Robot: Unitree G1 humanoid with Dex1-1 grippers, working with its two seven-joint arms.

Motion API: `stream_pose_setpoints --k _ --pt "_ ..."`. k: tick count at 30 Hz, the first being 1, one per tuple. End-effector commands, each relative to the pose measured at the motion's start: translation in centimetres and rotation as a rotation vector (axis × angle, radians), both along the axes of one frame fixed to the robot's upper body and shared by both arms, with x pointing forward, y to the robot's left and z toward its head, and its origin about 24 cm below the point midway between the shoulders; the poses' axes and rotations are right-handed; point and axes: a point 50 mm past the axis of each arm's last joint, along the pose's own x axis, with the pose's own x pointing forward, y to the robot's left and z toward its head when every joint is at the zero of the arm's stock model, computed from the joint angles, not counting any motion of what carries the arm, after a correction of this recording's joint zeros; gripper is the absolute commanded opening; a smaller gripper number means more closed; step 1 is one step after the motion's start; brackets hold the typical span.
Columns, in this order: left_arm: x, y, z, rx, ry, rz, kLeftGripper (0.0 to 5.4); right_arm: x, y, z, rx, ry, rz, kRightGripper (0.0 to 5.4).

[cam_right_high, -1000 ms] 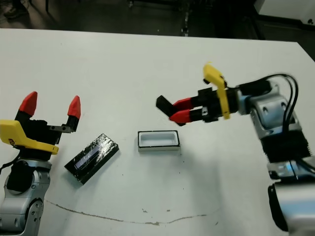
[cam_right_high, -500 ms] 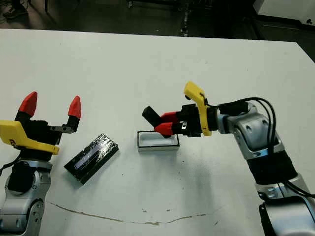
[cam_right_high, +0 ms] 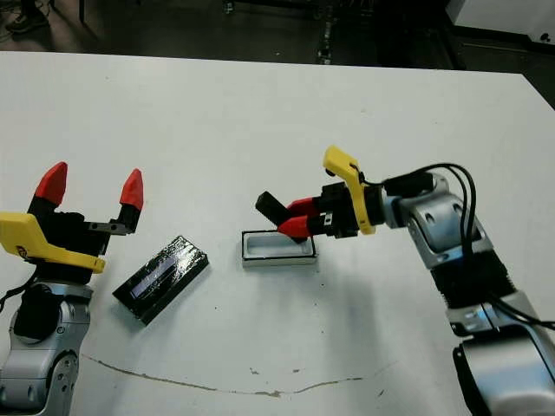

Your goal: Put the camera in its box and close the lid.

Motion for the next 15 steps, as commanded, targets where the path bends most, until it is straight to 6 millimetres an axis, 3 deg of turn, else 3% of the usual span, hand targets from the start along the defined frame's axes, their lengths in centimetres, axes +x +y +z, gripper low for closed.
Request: stream_pose_setpoints --k 1,15 --pt "-0.17 0.09 -0.38 -0.021 0.019 -0.001 5.4 0.23 -0.1 0.36 -0.018 -0.011 0.018 1.66" --pt "-0.16 0.05 -0.42 -0.019 0.021 -0.001 5.4 0.1 0.12 -0.21 -0.042 0.011 0.049 1.66"
